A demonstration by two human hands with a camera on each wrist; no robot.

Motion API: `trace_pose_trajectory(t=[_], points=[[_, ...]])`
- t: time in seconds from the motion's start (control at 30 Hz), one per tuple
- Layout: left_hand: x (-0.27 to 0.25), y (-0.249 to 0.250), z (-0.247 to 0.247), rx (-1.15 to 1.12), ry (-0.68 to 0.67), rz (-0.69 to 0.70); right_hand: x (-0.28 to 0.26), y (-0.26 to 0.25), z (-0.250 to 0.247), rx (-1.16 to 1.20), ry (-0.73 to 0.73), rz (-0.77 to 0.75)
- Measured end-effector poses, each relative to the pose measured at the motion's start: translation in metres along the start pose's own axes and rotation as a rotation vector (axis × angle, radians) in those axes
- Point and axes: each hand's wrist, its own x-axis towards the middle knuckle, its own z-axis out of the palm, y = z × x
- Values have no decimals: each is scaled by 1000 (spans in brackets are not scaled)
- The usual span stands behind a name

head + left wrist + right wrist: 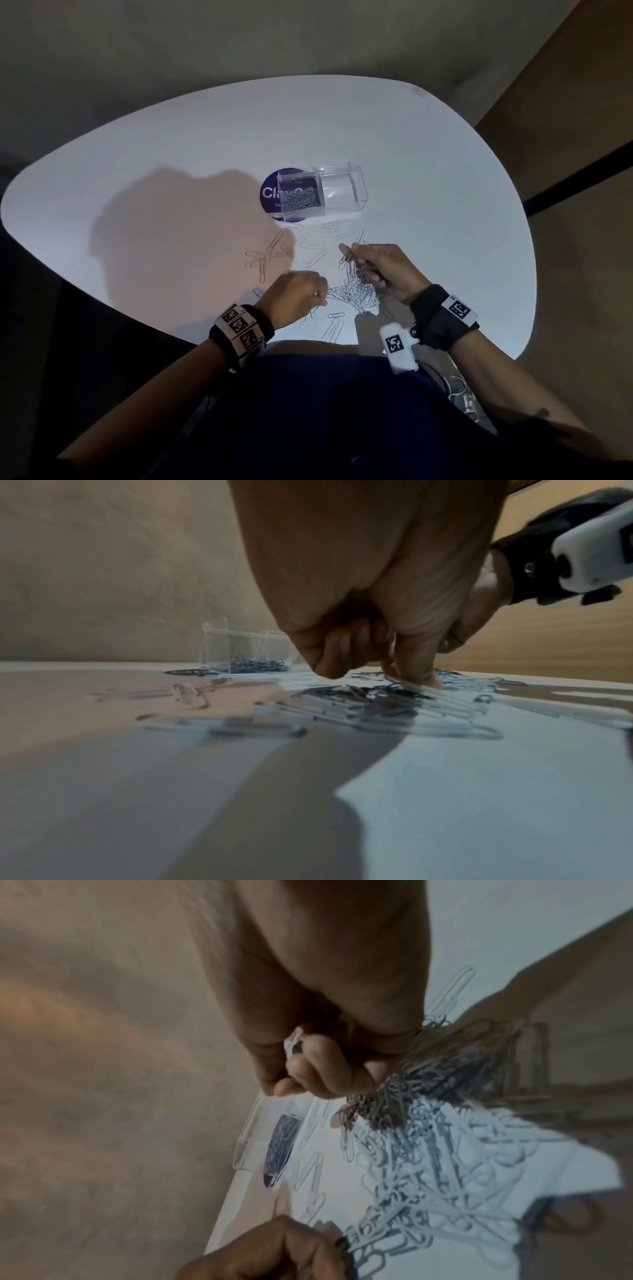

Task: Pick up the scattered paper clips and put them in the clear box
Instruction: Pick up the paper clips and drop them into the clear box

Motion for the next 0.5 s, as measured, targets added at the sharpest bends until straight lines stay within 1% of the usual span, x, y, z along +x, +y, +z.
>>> trace_pose_trajectory(t=[0.1,0.17,0.4,0.5], points=[[-1,-1,-5,-39,31,-60,-3,0,2,-58,-24,-50],[0,-1,-6,-20,30,-72,-5,-2,4,-95,2,-64],[11,14,-5,124,-27,-87,-6,-3,7,-174,19,-104],[13,18,-9,132,-60,-101,-5,-5,9,-184,7,-152]])
